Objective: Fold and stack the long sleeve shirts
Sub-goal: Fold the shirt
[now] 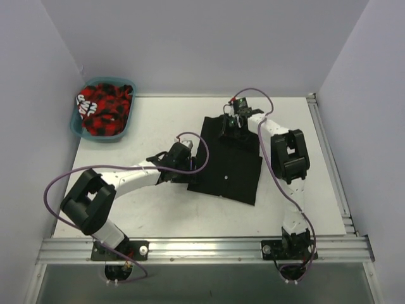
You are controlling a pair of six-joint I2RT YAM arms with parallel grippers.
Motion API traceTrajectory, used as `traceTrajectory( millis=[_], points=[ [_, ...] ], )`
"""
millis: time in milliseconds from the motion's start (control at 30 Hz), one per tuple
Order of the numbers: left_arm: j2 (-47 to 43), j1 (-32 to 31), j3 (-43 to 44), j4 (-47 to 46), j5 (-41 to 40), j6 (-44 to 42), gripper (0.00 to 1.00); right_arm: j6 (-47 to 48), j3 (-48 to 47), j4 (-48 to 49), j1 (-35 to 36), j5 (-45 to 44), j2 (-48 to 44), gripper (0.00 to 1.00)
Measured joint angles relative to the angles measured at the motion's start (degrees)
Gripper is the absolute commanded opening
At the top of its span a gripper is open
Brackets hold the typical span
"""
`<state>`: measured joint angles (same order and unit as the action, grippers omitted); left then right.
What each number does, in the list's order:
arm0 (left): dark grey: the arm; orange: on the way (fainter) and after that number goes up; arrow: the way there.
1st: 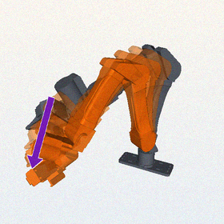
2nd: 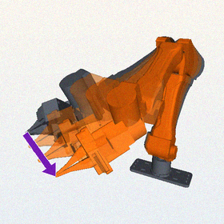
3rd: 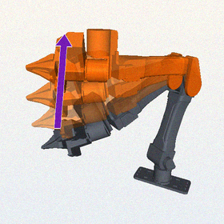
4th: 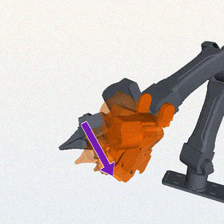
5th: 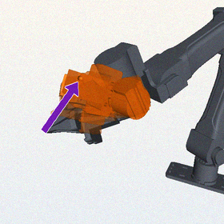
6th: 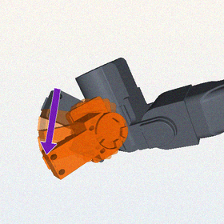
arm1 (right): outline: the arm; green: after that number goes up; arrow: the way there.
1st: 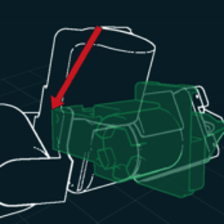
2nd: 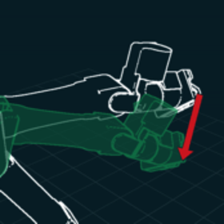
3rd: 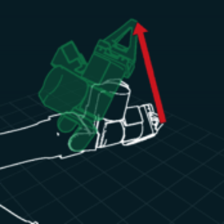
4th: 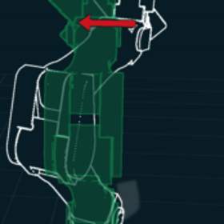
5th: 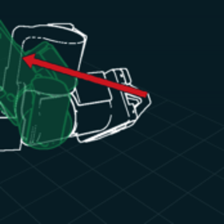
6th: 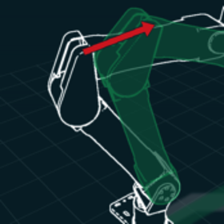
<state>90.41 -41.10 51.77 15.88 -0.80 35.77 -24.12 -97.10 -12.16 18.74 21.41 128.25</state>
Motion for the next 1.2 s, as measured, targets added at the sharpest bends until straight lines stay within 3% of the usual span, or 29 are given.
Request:
traceTrajectory(
  millis=[333, 433, 533, 567, 733, 1200],
  points=[
    [1.95, -0.37, 0.02, -0.33, 0.17, 0.57, 0.56, -1.33, -0.52, 0.83, 0.11, 1.57, 1.86, 0.18],
    [2.58, -0.44, 0.02, -0.46, 0.96, 1.11, 0.43, -1.33, -0.52, 0.83, 0.11, 1.55, 1.86, 0.18],
    [2.62, -0.48, 0.02, -0.74, 1.68, 1.46, 0.38, -1.33, -0.52, 0.83, 0.11, 1.55, 1.86, 0.18],
    [2.62, -0.48, 0.0, -0.81, 1.81, 1.55, 0.3, -1.33, -0.52, 0.83, 0.11, 1.55, 1.86, 0.18],
    [2.6, -0.5, -0.57, -1.4, 2.43, 2.29, 0.1, -1.36, -0.52, 0.85, 0.11, 1.53, 1.86, 0.18],
    [-1.09, -0.87, -3.37, -1.53, 3.69, 3.23, 0.07, -1.66, -0.52, 0.83, 0.15, 1.51, 1.86, 0.18]
  ],
)
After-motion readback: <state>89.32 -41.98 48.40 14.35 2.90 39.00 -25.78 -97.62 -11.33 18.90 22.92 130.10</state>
